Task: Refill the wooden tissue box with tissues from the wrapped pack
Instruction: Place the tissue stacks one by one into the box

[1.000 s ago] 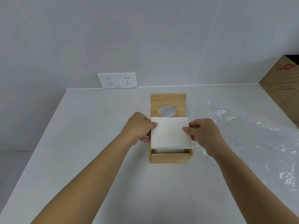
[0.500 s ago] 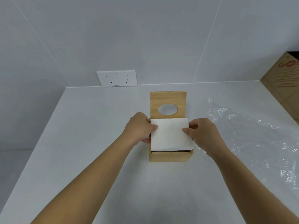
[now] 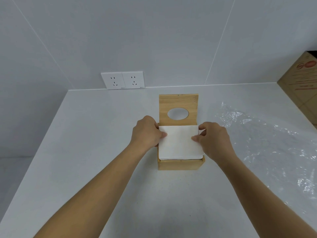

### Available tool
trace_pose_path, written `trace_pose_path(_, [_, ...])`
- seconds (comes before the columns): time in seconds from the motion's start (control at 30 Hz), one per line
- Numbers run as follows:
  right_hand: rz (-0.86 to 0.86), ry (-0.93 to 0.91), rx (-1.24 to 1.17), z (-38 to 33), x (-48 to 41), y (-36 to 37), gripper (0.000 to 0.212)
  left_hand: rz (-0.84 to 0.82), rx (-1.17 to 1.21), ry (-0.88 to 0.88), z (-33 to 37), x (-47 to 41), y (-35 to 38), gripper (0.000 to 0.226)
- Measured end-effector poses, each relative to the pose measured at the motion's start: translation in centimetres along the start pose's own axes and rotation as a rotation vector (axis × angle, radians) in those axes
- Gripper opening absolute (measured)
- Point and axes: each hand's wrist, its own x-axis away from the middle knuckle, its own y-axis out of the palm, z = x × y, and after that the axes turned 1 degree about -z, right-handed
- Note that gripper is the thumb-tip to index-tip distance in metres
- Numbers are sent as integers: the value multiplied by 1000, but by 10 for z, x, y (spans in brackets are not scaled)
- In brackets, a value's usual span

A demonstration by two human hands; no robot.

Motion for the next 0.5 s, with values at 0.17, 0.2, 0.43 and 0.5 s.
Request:
trace_pose_path(0.17, [-30,-105,88,-4,3,-2,47,-5,-52,32,1,-1,-2,19])
trace_pose_path(0.2, [-42,-117,109,-5,3,-3,45,0,-65,53,2,0,-2,21])
trace_pose_path(0.43, [-84,-133,271,-11,-3,-2,33,2,-173,112,2,-2,-2,17])
trace_pose_path(0.5, [-83,-135,340,-13,-4,0,29,10,-194,118,2,-2,-1,17])
